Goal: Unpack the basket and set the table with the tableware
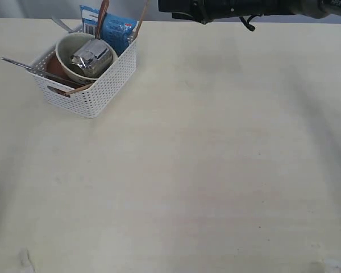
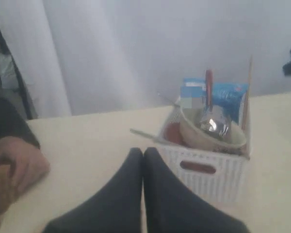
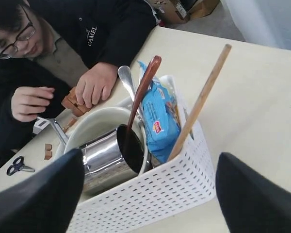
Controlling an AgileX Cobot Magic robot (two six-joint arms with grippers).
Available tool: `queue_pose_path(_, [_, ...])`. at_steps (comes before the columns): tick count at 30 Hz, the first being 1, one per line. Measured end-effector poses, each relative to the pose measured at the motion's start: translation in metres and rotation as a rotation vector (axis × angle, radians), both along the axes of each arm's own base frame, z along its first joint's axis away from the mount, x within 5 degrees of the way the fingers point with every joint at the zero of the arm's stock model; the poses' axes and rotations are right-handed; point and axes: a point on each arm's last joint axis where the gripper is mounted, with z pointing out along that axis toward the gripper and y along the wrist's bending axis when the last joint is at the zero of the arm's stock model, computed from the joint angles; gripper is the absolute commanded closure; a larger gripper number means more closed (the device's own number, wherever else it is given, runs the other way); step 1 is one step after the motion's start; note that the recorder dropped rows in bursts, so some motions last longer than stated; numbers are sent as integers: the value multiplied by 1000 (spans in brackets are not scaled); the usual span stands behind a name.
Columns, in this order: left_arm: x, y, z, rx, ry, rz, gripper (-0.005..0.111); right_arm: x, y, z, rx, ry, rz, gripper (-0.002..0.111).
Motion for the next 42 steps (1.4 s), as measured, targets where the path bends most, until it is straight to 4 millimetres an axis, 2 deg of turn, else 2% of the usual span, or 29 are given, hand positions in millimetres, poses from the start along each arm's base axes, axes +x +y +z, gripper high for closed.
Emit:
queue_pose_path(1, [0, -1, 5, -19, -56, -8, 106, 0, 0, 0, 1, 0, 2, 37])
queue_pose_path(2, [0, -2, 18, -89, -204, -28, 106, 0, 0, 0, 1, 3, 3, 37])
queue_pose_path(7, [-7, -3, 42, -315, -484, -84, 106, 0, 0, 0, 5, 25, -3, 37])
queue_pose_path(11, [-10, -3, 48, -331, -553, -98, 106, 0, 0, 0, 3, 28, -3, 37])
queue_pose_path(14, [-15, -2, 57, -359, -671, -126, 106, -1, 0, -1, -3, 27, 0, 37])
queue_pose_path(17, [-19, -2, 75, -372, -766, -146, 106, -1, 0, -1, -7, 31, 3, 37])
queue_pose_path(19, [-13, -2, 96, -355, -774, -147, 106, -1, 0, -2, -11, 39, 5, 37])
queue_pose_path(21, [2, -4, 120, -301, -744, -154, 106, -2, 0, -2, -14, 43, 11, 37])
queue_pose_path(22, [16, -6, 133, -279, -707, -165, 106, -2, -1, -2, -15, 44, 14, 37])
queue_pose_path(25, [78, -12, 159, -241, -518, -219, 106, -3, -3, -2, -10, 61, 23, 37])
queue_pose_path(27, [124, -16, 169, -215, -381, -258, 106, -3, -6, -2, -21, 69, 23, 37])
queue_pose_path(30, [197, -17, 170, -197, -144, -271, 106, -2, -13, -3, -48, 85, 15, 37])
queue_pose_path(31, [220, -16, 163, -191, -56, -257, 106, -2, -16, -3, -58, 92, 12, 37])
queue_pose_path(34, [267, -14, 140, -166, 117, -244, 103, -2, -20, -3, -92, 100, 13, 37])
queue_pose_path(36, [288, -16, 124, -151, 201, -270, 90, -3, -21, -3, -108, 102, 16, 37])
queue_pose_path(38, [302, -20, 115, -163, 259, -322, 71, -3, -22, -3, -114, 103, 17, 37])
queue_pose_path(40, [309, -23, 110, -163, 290, -365, 43, -3, -22, -3, -123, 103, 21, 37])
queue_pose_path(42, [312, -24, 104, -123, 308, -382, 32, -4, -22, -2, -124, 101, 24, 37])
